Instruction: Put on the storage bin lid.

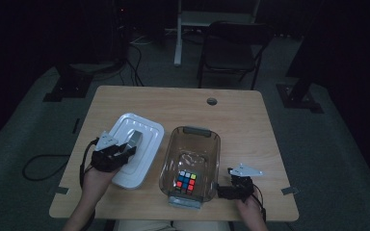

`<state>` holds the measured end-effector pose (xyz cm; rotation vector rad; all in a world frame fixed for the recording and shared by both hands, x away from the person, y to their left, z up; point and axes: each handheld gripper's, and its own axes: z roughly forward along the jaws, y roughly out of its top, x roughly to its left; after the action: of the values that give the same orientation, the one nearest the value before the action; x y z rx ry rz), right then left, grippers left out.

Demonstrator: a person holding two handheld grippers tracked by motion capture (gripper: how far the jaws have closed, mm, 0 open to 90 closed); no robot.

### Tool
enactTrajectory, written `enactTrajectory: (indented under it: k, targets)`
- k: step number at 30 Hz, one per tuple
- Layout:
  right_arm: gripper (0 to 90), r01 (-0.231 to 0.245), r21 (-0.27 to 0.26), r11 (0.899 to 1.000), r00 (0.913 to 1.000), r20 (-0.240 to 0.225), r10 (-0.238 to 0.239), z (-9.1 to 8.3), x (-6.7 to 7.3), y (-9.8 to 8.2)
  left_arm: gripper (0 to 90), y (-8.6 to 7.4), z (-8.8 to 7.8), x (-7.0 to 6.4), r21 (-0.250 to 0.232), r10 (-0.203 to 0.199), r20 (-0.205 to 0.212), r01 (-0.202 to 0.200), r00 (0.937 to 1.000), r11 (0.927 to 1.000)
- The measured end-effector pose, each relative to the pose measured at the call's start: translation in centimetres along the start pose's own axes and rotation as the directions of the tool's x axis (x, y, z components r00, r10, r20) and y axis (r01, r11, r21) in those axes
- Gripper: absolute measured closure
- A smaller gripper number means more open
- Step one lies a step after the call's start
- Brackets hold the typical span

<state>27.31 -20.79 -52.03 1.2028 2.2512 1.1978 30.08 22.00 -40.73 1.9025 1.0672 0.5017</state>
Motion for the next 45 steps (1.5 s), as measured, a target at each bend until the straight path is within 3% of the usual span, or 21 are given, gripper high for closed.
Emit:
enactTrajectory:
  k: [9,16,20,25,34,45]
  targets:
    - [12.7,0.043,0.004,0.999,0.999,-0.015,-0.043,1.9,2.1,1.4,69.8,2.3,-2.2,-0.4,-0.087,0.007,0.098,0.001,0.9951,0.9962]
    - [12.7,0.09,0.019,0.996,0.9944,-0.057,-0.089,3.7,4.1,2.5,69.9,2.9,-1.4,-1.8,-0.076,0.042,0.138,-0.031,0.9896,0.9967]
    - [12.3,0.112,0.03,0.993,0.9903,-0.087,-0.109,4.9,5.1,3.2,69.8,3.1,-0.6,-2.2,-0.061,0.045,0.165,-0.036,0.9853,0.9975]
    - [12.4,0.119,0.033,0.992,0.9892,-0.09,-0.115,6.1,5.7,4.1,69.9,3.3,0.1,-2.6,-0.054,0.039,0.206,-0.029,0.9778,0.9981]
    - [12.4,0.11,0.027,0.994,0.9909,-0.081,-0.108,7.9,6.0,5.4,69.9,3.7,1.0,-3.0,-0.044,0.029,0.216,-0.02,0.9761,0.9988]
    - [12.4,0.059,-0.017,0.998,0.9979,-0.025,-0.059,6.2,4.2,5.2,69.4,4.2,3.0,-4.4,0.0,0.032,0.199,-0.032,0.9795,0.9995]
